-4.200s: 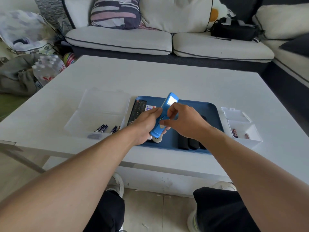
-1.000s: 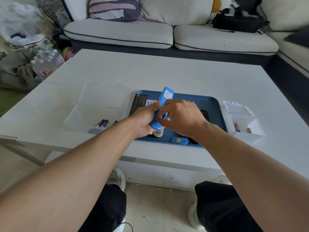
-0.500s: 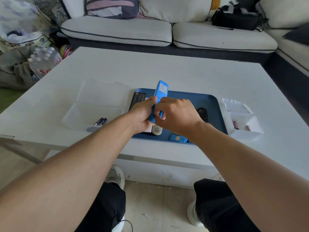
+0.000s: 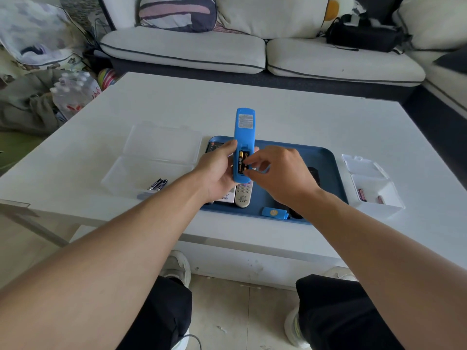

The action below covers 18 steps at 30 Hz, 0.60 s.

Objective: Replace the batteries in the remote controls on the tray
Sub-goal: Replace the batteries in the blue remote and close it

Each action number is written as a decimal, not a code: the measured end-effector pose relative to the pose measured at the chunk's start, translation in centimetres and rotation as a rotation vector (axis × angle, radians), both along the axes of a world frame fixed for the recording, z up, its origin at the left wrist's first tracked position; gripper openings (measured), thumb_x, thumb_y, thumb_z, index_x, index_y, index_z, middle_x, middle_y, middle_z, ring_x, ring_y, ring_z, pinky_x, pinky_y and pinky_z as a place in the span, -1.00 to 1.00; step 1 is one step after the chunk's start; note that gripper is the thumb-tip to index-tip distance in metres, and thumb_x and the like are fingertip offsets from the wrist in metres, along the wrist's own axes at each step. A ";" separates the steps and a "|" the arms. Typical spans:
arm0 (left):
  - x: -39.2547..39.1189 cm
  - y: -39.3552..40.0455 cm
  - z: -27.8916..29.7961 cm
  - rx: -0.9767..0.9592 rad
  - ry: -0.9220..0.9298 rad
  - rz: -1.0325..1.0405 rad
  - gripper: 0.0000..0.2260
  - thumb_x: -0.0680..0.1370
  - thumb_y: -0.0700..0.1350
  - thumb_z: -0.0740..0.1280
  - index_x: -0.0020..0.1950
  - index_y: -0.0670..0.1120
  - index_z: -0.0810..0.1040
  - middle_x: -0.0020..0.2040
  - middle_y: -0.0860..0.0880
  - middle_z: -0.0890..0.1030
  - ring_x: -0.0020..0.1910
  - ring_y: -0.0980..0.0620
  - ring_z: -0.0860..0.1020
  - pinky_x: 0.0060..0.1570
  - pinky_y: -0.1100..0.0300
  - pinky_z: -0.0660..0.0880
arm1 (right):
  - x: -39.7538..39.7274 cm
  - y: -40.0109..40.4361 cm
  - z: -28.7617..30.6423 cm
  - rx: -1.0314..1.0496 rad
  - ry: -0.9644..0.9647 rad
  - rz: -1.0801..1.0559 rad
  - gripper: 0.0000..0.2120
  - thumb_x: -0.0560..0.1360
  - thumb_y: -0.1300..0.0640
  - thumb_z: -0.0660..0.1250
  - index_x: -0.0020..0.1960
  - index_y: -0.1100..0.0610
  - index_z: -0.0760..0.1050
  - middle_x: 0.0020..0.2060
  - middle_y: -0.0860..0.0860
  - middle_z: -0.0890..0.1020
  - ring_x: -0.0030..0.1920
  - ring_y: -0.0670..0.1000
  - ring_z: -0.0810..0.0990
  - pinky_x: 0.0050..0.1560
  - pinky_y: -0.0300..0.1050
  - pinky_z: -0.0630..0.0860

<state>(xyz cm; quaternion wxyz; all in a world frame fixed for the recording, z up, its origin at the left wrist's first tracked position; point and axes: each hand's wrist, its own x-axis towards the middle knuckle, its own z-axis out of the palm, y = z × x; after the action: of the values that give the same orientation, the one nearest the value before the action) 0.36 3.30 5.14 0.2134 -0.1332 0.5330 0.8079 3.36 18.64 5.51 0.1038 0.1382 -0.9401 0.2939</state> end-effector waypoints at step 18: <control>0.2 0.2 -0.5 0.029 0.021 -0.042 -0.76 0.71 -0.07 0.18 0.14 -0.12 0.60 -0.20 -0.12 0.69 -0.28 -0.05 0.69 -0.28 0.04 0.65 | -0.3 0.5 0.7 0.218 0.169 0.183 -0.92 0.50 0.09 0.47 -0.04 0.04 0.72 -0.16 -0.01 0.64 -0.19 0.06 0.60 -0.23 -0.02 0.54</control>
<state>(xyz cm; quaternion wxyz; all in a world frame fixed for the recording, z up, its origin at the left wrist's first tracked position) 0.53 3.50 4.67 0.2268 -0.1103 0.5260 0.8122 3.06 19.12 6.20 0.1398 0.2579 -0.9378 0.1856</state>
